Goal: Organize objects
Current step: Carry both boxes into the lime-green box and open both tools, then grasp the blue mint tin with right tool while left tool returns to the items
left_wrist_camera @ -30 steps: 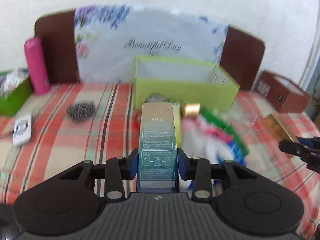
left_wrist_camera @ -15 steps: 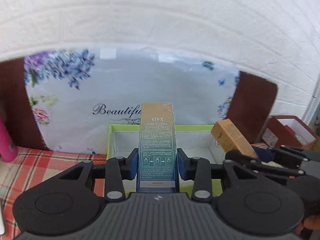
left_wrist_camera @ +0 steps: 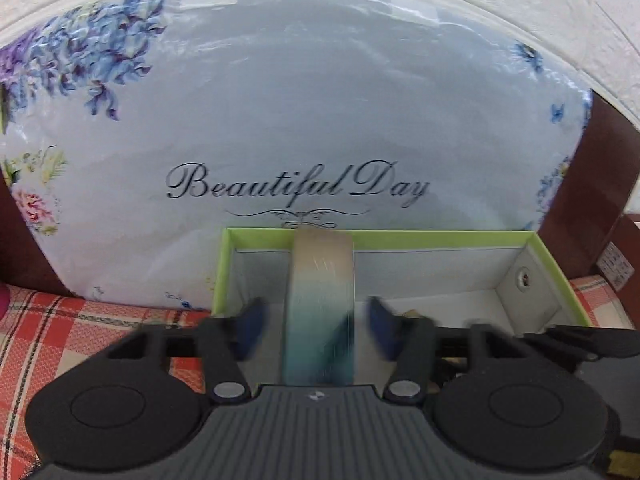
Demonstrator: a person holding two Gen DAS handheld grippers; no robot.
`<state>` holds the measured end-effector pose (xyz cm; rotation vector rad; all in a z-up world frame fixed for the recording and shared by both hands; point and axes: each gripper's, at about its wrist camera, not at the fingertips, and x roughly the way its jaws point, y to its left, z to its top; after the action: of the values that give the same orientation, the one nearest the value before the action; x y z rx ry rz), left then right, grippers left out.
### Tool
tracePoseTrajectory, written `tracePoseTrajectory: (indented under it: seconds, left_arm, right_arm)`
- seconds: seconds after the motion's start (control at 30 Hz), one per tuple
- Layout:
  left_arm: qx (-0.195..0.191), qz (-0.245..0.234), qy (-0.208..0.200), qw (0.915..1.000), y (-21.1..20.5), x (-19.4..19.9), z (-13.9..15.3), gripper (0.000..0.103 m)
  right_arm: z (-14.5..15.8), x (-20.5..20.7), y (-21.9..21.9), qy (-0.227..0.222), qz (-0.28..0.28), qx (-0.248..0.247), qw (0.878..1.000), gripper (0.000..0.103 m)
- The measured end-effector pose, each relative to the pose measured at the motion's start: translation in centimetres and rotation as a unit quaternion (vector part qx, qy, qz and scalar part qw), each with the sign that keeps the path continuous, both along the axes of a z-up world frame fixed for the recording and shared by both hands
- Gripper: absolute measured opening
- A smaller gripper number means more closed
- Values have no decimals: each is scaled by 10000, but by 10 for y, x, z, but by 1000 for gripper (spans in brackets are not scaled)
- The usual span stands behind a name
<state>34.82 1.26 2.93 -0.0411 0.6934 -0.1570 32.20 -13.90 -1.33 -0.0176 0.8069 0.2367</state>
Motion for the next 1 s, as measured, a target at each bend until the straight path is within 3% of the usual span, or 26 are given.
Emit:
tracePoseTrajectory:
  seconds: [0.03,0.17,0.23,0.33,0.5,0.63,0.87,1.0]
  left_arm:
    - [-32,31,-47,10000,3,-4,1,80]
    - [-320,40,-195,9993,14,-24,17,80]
    - [-437,52,-343,9984,17,-42,29,80]
    - [-359,90,-526,9979,13,-78,48,81]
    - [-164,6,-776,9968,2,-147,64,83]
    - [-160,49,-908,9957,2,-202,57,86]
    - [-303,62,-361,9989,7,-261,16,86]
    - [-286,120,-42,9995,12,-279,-6,86]
  right_arm:
    - [2,-3,-2,-92,-20,-61,9999,65]
    - [22,-25,-13,-525,-101,-247,9983,79]
    - [37,-45,-24,-851,-252,-141,9960,92]
    - [57,-84,-37,-1347,-356,43,9902,102]
    - [79,-156,-58,-1793,-395,374,9823,103]
    - [76,-213,-66,-1939,-284,271,9802,103]
    - [44,-286,-62,-1797,-210,38,9835,103]
    - [16,-307,-47,-1368,49,-36,9906,89]
